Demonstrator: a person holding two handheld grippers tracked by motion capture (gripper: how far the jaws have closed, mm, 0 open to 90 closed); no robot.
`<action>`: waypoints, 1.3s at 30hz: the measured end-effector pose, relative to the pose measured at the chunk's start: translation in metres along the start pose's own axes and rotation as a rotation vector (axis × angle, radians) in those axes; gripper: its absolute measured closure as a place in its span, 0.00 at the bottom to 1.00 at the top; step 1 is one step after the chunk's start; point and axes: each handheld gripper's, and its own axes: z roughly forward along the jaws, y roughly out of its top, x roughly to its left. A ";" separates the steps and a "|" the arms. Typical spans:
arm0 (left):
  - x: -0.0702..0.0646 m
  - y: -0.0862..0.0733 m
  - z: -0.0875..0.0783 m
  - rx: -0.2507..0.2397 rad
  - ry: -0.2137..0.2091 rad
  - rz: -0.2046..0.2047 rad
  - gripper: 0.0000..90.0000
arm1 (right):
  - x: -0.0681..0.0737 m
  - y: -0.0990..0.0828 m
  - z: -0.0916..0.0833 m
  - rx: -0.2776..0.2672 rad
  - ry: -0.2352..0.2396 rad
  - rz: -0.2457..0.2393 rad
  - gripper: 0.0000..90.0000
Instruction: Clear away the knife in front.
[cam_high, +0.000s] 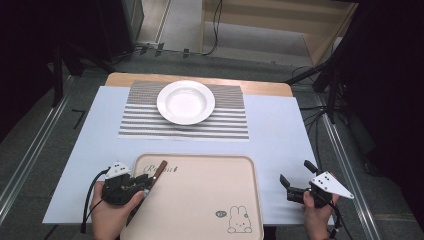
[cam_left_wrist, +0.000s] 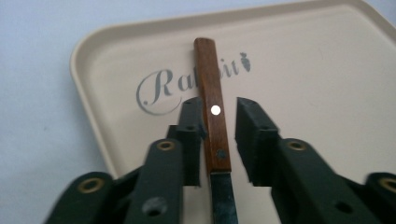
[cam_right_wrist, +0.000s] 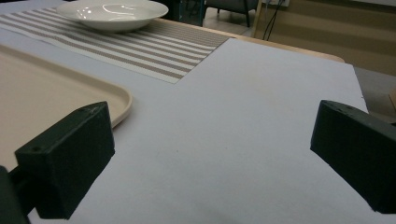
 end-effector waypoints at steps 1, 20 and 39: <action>-0.002 0.001 0.002 0.012 -0.007 0.025 0.99 | 0.000 0.000 0.000 0.002 0.000 0.001 0.00; 0.005 0.006 0.018 0.112 0.027 0.086 1.00 | 0.000 0.000 0.000 0.004 -0.003 -0.001 0.00; 0.020 0.001 0.006 0.100 0.039 0.101 1.00 | 0.001 0.000 0.001 0.006 -0.009 -0.005 0.00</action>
